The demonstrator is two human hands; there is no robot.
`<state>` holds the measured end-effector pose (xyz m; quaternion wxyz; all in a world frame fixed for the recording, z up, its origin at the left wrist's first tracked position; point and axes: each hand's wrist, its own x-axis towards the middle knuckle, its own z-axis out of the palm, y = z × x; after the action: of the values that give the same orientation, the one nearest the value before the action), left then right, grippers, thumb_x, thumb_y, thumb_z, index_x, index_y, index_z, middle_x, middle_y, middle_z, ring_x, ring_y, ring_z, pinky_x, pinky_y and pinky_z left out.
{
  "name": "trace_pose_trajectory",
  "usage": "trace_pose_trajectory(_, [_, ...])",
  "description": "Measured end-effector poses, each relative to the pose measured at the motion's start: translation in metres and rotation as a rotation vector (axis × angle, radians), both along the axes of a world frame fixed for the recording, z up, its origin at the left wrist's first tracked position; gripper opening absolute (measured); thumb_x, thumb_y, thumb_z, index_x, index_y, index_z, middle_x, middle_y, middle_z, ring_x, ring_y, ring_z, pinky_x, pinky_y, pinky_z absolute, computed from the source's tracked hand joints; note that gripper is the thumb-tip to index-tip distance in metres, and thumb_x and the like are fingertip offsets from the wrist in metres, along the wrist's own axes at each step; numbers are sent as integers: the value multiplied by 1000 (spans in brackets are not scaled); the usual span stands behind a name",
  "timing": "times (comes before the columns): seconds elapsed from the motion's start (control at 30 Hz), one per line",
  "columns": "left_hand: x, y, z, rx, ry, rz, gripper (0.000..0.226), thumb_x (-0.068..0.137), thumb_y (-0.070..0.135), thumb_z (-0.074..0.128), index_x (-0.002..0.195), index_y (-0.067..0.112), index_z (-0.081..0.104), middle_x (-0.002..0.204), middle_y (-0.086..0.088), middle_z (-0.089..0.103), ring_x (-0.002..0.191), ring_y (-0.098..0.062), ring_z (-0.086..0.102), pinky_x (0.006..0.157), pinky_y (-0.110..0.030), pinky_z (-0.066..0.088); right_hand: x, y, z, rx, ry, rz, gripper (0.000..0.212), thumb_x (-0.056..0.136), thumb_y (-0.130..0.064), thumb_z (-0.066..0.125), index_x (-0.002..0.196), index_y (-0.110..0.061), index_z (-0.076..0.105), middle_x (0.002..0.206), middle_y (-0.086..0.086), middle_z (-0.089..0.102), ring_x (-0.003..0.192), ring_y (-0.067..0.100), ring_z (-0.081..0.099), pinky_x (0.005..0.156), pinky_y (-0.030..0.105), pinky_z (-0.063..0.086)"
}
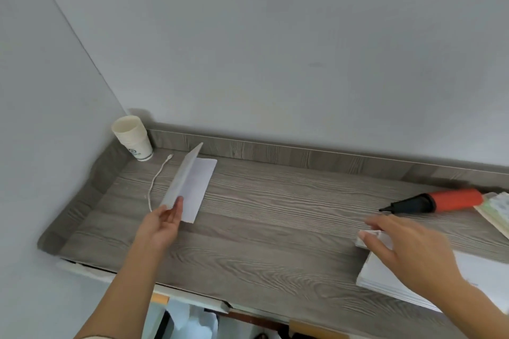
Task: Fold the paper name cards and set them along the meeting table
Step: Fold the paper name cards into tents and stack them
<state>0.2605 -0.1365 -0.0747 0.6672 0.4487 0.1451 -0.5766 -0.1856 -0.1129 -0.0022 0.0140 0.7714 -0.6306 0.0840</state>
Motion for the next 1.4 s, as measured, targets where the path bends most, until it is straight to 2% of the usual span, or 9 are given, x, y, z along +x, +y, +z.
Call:
trace_pose_trajectory(0.17, [-28,-11,23,-46,-145,-116,12,96,-3,40,97,0,52,112,-19,60,105,-33,63,88,-37,52,0,1,-2,-49,-14,5,44,83,-59,41,90,-31,74,81,-17,74,72,10,71,47,23,40])
trace_pose_trajectory(0.27, [-58,-6,46,-122,-242,-195,13,95,-2,43,103,0,53,96,-18,70,80,-29,73,76,-32,60,-1,2,3,-27,-84,22,55,84,-70,33,99,-33,71,90,-19,72,82,5,69,56,21,42])
trace_pose_trajectory(0.43, [-120,15,82,-291,-458,-406,14,94,2,46,100,2,59,87,-10,77,76,-24,74,62,-29,61,-10,3,17,79,-475,-61,58,83,-72,36,112,-31,65,103,-23,64,91,-8,56,81,22,45])
trace_pose_trajectory(0.57, [-167,29,107,-464,-674,-613,22,75,15,62,95,5,61,89,-8,77,79,-21,73,62,-31,60,-34,11,34,-7,-848,-177,36,86,-60,46,108,-36,63,97,-23,68,93,-12,59,75,17,44])
trace_pose_trajectory(0.73, [-218,35,120,-650,-918,-870,14,88,-2,53,98,1,64,88,-13,77,80,-25,73,70,-32,59,-71,25,61,-126,-1182,-252,40,88,-46,49,114,-20,66,98,-6,75,87,7,71,68,23,57])
trace_pose_trajectory(1.0, [-280,32,92,-821,-1287,-1180,17,86,32,57,92,24,70,84,0,75,74,-20,67,69,-38,53,-120,74,41,-172,-1022,-474,25,84,-22,70,102,-38,64,80,-8,73,79,6,67,66,19,54])
trace_pose_trajectory(1.2, [-292,24,48,-865,-1911,-1222,40,88,49,44,70,18,63,59,12,59,49,-3,45,50,-22,35,-130,84,5,-149,-825,-576,31,85,-27,69,115,-21,67,93,-15,65,89,-2,60,65,19,51])
trace_pose_trajectory(1.33, [-293,24,46,-688,-1957,-1262,41,87,56,49,58,27,48,54,11,51,50,-5,44,49,-21,33,-135,80,-5,-115,-726,-559,37,83,-35,69,119,-28,66,99,-18,55,91,5,59,72,33,54])
trace_pose_trajectory(1.4, [-295,25,46,-561,-1682,-1228,28,81,55,59,79,27,58,76,10,63,68,-4,58,61,-20,46,-139,79,-4,-73,-807,-549,42,81,-41,69,122,-35,60,111,-16,52,101,2,56,81,37,54])
